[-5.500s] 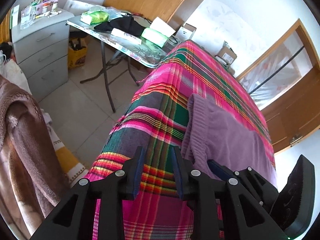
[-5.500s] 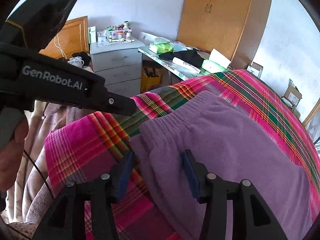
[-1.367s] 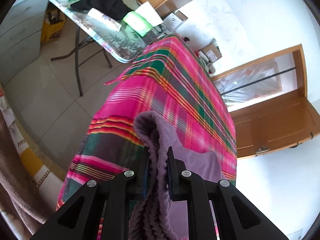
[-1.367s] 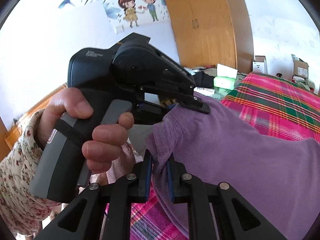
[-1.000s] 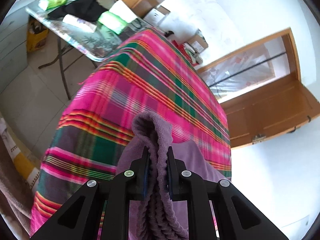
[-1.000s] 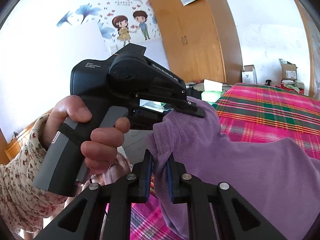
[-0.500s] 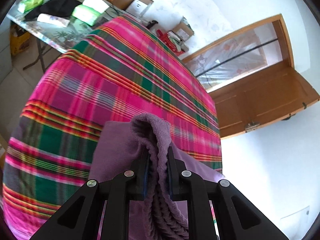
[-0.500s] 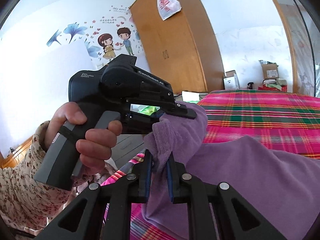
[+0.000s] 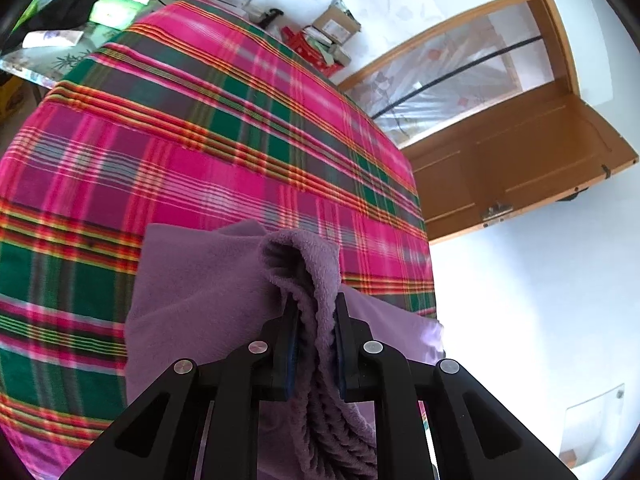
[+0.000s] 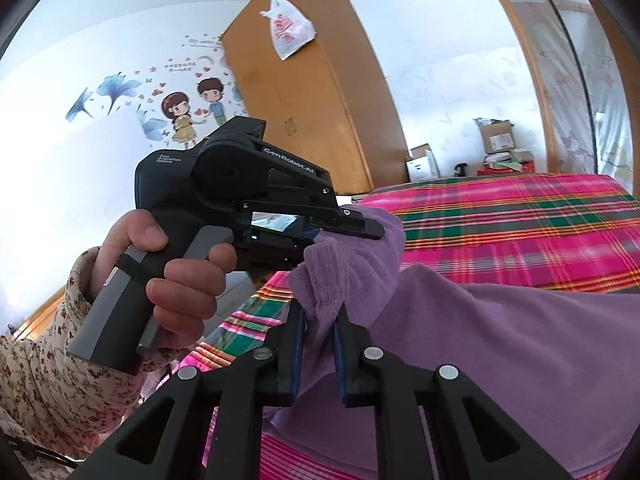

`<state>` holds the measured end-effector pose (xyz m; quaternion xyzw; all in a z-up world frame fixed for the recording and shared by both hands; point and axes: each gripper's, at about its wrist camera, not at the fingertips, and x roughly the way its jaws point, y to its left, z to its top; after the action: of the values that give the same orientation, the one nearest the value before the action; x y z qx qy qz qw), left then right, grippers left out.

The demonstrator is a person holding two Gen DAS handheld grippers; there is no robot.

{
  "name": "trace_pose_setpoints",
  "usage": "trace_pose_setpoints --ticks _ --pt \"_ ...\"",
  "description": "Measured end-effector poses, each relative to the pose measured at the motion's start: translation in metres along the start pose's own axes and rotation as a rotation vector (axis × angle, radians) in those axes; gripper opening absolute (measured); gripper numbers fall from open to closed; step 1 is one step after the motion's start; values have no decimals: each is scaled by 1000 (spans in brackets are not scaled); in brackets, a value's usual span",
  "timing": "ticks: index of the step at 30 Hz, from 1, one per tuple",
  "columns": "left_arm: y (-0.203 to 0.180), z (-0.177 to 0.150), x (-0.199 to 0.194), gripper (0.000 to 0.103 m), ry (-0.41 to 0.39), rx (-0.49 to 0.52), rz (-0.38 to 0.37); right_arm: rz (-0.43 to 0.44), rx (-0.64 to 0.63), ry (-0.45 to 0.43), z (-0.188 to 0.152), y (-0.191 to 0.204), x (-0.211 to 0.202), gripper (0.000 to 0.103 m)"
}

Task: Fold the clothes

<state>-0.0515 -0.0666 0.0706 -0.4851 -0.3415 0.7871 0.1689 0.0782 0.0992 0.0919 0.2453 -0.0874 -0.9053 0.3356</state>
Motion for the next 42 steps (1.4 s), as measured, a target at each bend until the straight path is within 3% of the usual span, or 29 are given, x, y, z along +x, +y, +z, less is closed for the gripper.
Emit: trace_pose_setpoints --ticks 18,30,36,42 --pt "-36 -6 59 15 115 41 -41 -104 71 -16 -8 -47 -32 14" --pt "-40 -18 95 20 169 74 11 -137 148 41 -32 -80 -33 14" --pt "-39 -21 86 20 154 105 -12 -138 210 86 -42 -97 -30 17" --pt "-20 -24 61 25 89 62 -46 -156 251 116 -49 -109 -30 20"
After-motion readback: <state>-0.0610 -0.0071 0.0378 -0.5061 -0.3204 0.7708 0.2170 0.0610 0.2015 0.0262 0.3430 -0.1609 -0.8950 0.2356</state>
